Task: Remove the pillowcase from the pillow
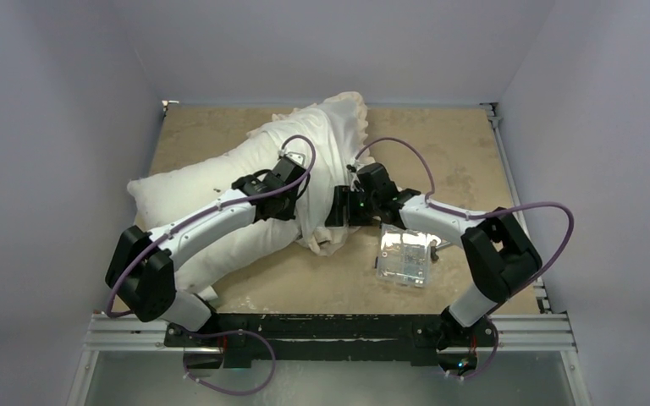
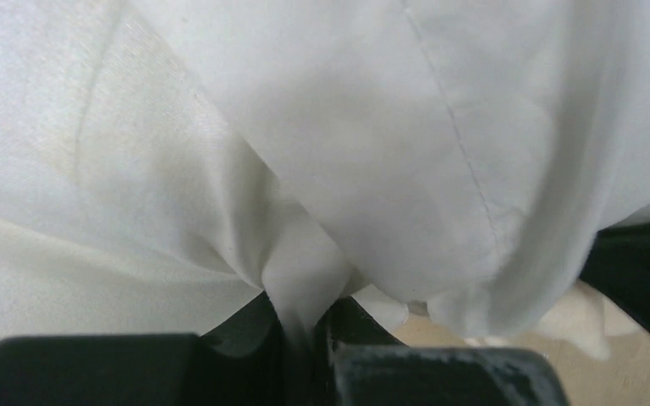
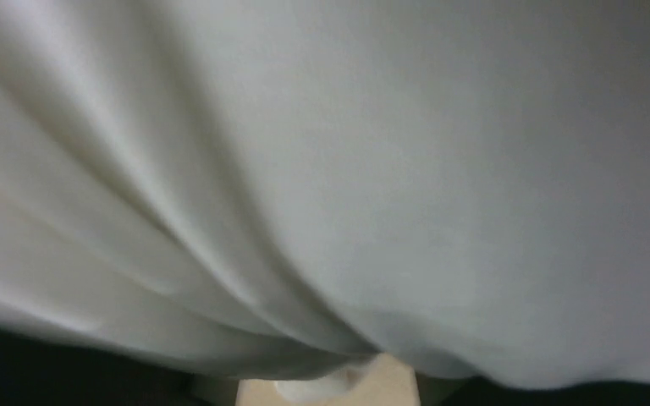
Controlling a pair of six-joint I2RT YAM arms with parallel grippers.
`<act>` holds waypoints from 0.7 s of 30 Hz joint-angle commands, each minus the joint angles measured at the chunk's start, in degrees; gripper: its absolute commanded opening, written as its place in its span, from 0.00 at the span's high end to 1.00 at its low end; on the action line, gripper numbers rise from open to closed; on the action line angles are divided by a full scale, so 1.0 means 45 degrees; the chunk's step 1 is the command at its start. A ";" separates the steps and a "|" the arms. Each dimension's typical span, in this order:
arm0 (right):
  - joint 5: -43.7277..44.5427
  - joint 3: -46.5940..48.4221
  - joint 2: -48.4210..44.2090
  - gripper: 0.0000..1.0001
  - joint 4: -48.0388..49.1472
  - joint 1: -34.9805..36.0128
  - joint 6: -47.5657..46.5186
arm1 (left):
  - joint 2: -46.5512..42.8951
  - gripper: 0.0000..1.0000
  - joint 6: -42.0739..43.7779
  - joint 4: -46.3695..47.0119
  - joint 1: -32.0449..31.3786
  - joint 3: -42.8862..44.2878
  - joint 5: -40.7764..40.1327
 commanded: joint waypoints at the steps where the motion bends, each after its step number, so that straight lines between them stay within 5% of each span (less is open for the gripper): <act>1: 0.1162 0.0815 -0.0320 0.50 -0.1001 0.0153 -0.0588 | -0.0221 1.00 -0.0110 -0.0471 0.0001 0.0661 -0.0987; 6: 0.3774 0.1673 -0.1079 0.98 -0.2960 -0.0111 -0.1591 | -0.0333 1.00 0.0070 -0.1360 0.0117 0.1237 -0.2412; 21: 0.4783 0.5315 -0.2419 1.00 -0.4865 -0.4441 -0.3019 | -0.1637 1.00 0.1282 -0.2149 0.3001 0.2209 -0.2796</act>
